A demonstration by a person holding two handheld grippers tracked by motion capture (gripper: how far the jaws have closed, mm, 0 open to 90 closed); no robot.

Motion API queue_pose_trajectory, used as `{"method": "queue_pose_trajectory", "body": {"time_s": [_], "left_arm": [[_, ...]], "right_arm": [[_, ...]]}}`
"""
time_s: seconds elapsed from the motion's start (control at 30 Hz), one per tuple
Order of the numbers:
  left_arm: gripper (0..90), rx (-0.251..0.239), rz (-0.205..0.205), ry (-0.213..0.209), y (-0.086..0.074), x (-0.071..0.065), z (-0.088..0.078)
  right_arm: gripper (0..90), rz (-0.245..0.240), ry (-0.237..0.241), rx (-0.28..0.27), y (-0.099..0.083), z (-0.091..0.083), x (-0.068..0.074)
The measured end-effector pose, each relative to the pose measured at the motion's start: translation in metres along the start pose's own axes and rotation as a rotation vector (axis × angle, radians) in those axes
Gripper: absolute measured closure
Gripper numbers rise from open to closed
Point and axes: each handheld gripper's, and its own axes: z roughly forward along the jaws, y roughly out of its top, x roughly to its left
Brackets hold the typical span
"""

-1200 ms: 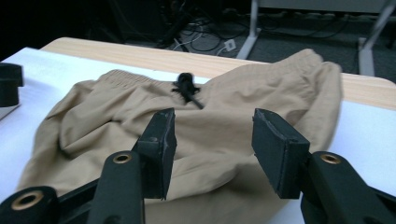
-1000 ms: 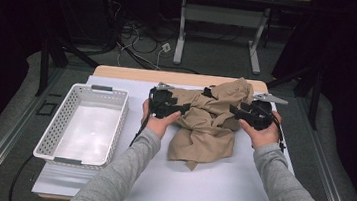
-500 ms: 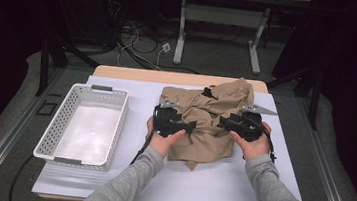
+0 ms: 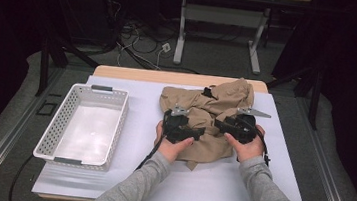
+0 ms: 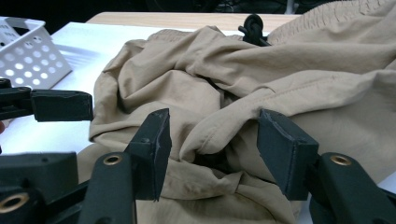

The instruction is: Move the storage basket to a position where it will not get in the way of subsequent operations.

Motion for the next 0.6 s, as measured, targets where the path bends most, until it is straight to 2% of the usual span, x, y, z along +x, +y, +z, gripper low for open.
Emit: {"method": "queue_pose_trajectory", "body": {"time_s": [0.03,0.13,0.23,0.3,0.37,0.47,0.6], "left_arm": [[21.6,0.020,0.017,-0.001,0.000,0.002,0.002],[19.8,0.033,0.038,0.021,-0.002,0.005,0.007],[18.8,0.038,0.052,0.026,-0.004,0.005,0.011],[18.8,0.034,0.081,0.034,-0.005,0.003,0.013],[18.8,0.058,0.121,0.043,-0.006,0.001,0.015],[19.0,0.061,0.147,0.045,-0.007,0.001,0.018],[25.1,0.059,0.146,0.037,-0.006,0.002,0.021]], "right_arm": [[44.2,0.004,-0.006,0.005,0.000,0.001,0.000],[44.3,0.033,-0.003,0.007,-0.001,0.005,-0.001],[45.1,0.054,0.002,0.014,-0.001,0.008,0.000],[47.5,0.056,-0.006,0.021,-0.002,0.010,0.001],[49.3,0.059,-0.017,0.034,-0.003,0.013,0.002],[56.5,0.063,-0.034,0.040,-0.004,0.016,0.001],[73.0,0.059,-0.031,0.048,-0.003,0.017,0.003]]}}
